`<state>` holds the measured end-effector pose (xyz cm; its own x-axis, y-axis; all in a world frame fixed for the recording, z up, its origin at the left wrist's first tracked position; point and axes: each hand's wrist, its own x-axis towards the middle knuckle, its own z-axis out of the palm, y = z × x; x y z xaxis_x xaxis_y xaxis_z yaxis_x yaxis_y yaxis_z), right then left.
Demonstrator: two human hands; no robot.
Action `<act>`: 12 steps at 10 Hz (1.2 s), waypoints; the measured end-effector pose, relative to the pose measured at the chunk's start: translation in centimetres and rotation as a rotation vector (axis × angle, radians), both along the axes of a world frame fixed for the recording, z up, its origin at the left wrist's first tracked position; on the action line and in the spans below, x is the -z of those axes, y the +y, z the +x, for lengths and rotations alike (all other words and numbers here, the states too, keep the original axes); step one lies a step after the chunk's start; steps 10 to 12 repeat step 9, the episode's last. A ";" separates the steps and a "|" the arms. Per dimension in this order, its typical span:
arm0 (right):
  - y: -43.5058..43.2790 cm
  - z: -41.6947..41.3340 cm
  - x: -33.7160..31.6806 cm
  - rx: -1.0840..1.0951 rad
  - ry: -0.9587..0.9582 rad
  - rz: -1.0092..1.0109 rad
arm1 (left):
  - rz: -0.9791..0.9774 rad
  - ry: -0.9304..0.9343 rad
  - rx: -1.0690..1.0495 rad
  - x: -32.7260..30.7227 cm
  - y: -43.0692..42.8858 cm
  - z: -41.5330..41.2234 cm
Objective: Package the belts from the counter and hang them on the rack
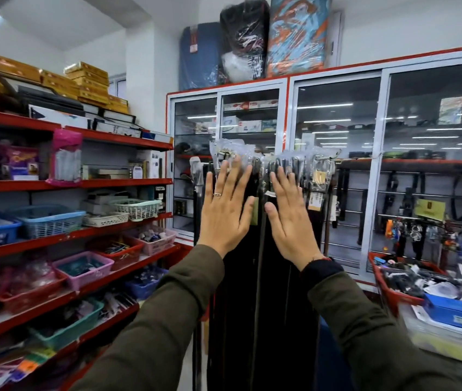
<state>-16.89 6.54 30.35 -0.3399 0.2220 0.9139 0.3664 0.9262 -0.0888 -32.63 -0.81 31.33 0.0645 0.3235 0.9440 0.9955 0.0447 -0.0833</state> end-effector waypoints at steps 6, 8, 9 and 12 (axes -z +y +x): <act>1.1 -7.6 -0.1 0.336 -0.297 0.104 | -0.265 -0.001 0.039 -0.2 2.0 -8.3; -0.2 -6.2 0.1 0.322 -0.306 0.090 | -0.200 -0.040 0.054 0.8 1.4 -6.9; -1.9 -2.6 -0.1 0.347 -0.249 0.069 | -0.131 -0.054 0.089 0.8 0.8 -5.0; -1.9 -2.6 -0.1 0.347 -0.249 0.069 | -0.131 -0.054 0.089 0.8 0.8 -5.0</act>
